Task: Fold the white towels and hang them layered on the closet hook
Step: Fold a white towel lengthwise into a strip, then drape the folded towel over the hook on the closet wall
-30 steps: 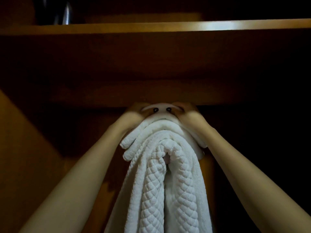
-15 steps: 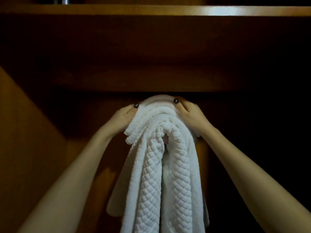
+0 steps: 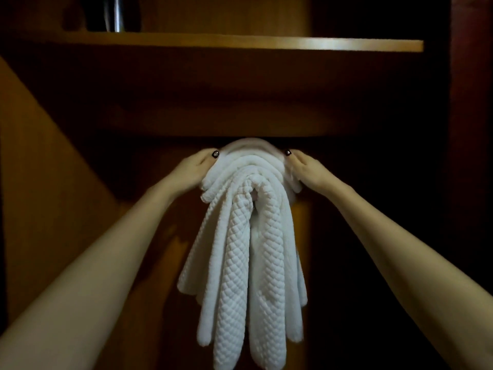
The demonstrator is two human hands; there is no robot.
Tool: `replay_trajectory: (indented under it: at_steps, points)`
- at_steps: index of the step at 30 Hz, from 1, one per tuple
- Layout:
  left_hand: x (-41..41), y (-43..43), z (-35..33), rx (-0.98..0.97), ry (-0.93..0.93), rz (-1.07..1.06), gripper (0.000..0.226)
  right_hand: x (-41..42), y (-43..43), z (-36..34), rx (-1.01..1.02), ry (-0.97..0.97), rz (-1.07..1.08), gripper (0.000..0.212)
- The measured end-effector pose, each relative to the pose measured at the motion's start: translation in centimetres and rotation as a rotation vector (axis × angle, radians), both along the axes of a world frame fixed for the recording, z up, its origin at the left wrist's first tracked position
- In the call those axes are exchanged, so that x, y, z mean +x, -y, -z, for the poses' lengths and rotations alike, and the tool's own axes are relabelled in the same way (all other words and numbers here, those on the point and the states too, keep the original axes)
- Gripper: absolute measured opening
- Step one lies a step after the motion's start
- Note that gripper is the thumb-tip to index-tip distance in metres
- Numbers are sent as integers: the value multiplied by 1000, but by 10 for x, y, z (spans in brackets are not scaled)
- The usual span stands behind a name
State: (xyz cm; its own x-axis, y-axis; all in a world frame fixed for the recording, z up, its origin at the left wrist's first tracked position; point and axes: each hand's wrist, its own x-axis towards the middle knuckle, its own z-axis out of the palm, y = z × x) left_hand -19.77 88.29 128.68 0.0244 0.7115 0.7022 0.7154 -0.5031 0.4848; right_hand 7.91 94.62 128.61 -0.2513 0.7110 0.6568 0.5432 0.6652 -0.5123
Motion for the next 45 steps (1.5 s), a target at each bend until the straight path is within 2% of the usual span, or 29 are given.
replay_trajectory:
  at_steps: [4,6,11,16,22,27,36,41,45]
  points:
    - [34,36,-3,172,-136,-93,43,9,53,7,123,41,42,49]
    - [51,55,7,229,-185,-85,42,13,82,19,140,135,90,51]
    - [87,91,66,244,-462,-40,43,48,158,96,117,443,406,57]
    - [147,130,141,37,-547,93,52,116,228,188,-107,544,483,61]
    - [264,170,220,-151,-653,307,61,210,310,266,-307,558,621,62]
    - [370,192,297,-287,-856,511,67,303,389,345,-606,636,793,63]
    - [563,240,432,-361,-994,848,65,463,494,451,-1028,526,965,62]
    - [648,246,500,-432,-1059,918,65,539,514,504,-1213,464,980,65]
    - [701,236,554,-530,-1062,912,65,593,504,543,-1257,436,969,67]
